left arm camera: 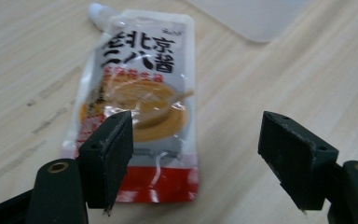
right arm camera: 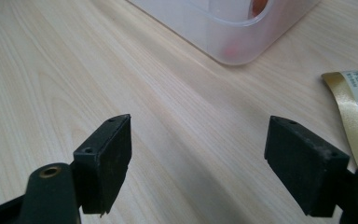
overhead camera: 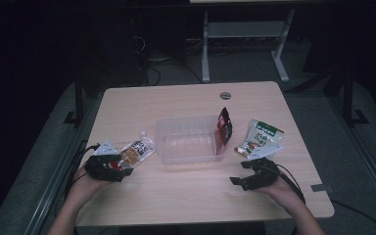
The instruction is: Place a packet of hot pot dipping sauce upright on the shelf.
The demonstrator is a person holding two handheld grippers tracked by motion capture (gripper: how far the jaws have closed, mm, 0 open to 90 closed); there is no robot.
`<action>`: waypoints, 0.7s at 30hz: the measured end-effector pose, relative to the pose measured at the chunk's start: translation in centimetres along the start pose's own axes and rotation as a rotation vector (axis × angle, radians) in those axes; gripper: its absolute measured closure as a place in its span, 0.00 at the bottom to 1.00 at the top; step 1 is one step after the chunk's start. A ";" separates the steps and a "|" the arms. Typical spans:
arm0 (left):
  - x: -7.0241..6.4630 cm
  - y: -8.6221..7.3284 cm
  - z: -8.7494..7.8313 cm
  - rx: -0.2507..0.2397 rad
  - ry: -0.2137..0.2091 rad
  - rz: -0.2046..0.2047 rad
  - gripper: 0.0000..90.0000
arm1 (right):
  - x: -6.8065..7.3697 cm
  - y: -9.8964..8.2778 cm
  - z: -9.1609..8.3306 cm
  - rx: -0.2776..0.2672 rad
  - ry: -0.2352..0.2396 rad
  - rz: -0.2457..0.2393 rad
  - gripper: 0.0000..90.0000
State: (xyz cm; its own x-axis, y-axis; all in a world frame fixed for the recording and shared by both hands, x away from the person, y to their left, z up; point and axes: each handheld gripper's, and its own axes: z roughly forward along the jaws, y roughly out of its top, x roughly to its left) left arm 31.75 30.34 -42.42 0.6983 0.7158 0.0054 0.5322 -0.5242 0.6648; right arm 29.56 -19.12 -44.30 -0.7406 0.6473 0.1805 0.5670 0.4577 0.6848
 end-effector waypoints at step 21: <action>3.4 2.5 4.0 0.025 0.030 -0.024 0.40 | -0.1 -0.1 -0.2 -0.003 -0.012 0.002 0.25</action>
State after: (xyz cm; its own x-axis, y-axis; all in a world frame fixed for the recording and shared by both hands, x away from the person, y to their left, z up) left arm 37.37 29.67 -43.72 0.6708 0.7415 0.0125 0.5604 -0.5179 0.6463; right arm 29.55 -19.38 -44.18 -0.7348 0.6557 0.1732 0.5674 0.4544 0.6867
